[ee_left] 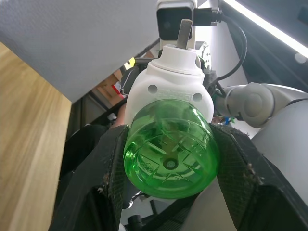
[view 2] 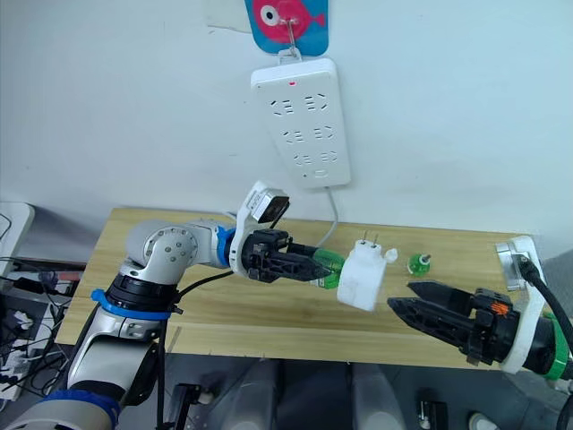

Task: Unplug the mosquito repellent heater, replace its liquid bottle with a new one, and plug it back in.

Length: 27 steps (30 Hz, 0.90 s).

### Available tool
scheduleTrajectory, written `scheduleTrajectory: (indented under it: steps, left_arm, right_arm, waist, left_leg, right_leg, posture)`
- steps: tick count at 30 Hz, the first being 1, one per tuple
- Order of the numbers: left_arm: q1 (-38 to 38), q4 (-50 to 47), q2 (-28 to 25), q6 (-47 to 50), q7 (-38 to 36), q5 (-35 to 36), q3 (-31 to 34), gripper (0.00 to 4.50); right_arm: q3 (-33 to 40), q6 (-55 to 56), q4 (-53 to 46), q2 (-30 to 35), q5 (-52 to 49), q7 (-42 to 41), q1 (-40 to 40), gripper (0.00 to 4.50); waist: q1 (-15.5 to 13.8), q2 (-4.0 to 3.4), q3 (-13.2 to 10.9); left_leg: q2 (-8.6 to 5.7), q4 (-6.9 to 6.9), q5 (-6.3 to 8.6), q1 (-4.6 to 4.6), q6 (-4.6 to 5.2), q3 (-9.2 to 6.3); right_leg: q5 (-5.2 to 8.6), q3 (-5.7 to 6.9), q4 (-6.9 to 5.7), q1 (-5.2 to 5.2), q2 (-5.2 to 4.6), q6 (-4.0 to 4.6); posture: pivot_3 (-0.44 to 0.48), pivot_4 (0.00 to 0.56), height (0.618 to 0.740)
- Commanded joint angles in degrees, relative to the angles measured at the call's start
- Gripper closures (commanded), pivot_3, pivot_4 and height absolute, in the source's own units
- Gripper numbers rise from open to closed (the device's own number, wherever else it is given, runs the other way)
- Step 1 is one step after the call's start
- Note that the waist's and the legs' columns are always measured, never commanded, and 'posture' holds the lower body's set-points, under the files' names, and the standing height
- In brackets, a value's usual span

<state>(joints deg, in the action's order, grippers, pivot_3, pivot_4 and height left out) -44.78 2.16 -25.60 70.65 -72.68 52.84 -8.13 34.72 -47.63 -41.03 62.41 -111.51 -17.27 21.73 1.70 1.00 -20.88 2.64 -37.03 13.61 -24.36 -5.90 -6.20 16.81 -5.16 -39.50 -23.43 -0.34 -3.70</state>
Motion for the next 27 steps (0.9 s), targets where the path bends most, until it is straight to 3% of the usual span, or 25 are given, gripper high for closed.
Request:
scheduleTrajectory:
  steps: [1,14,17,20,27]
  left_arm:
    - [-0.8,-2.9,0.0,1.7,-0.6,3.2,1.4,2.23]
    - [0.1,-4.5,0.0,2.5,0.0,3.6,1.5,2.23]
    - [0.4,-4.7,0.0,2.6,0.3,3.7,1.7,2.23]
    - [0.6,-5.1,0.0,2.6,0.6,3.8,1.8,2.23]
    - [0.8,-5.1,-0.5,3.4,1.0,4.3,1.7,2.23]
  right_arm:
    - [-3.2,2.8,-2.0,0.2,-1.5,2.5,-2.2,0.02]
    - [-11.4,7.8,-4.6,0.6,-1.5,5.6,-7.1,0.02]
    - [-11.3,7.7,-4.3,0.7,-1.5,4.6,-6.8,0.58]
    - [-11.0,7.1,-4.2,1.3,-1.5,3.8,-6.9,1.50]
    - [-11.3,8.4,-4.7,1.0,-1.5,3.8,-7.1,1.53]
  waist:
    - [0.0,0.00,0.0]
    - [0.0,0.00,0.0]
    - [0.0,0.00,0.0]
    - [0.0,0.00,0.0]
    - [0.0,0.01,0.0]
  left_leg:
    - [0.00,0.00,0.00,0.00,0.00,0.00]
    - [0.00,0.00,-0.07,0.00,-0.11,-0.01]
    - [0.00,0.00,-0.07,0.00,-0.12,-0.01]
    - [0.00,0.00,-0.07,0.00,-0.12,-0.01]
    - [0.00,-0.01,-0.09,0.00,-0.16,-0.02]
  right_leg:
    - [0.00,-0.01,-0.01,0.00,0.00,0.00]
    - [0.00,0.02,0.00,0.00,-0.01,0.00]
    - [0.00,0.01,-0.01,0.00,-0.01,0.00]
    - [0.00,0.01,-0.01,0.00,-0.01,0.00]
    - [0.00,0.01,-0.01,0.00,-0.01,0.00]
  posture:
    - [0.015,0.345,0.740]
    - [0.025,0.335,0.740]
    - [0.028,0.329,0.740]
    - [0.028,0.329,0.740]
    - [0.033,0.316,0.740]
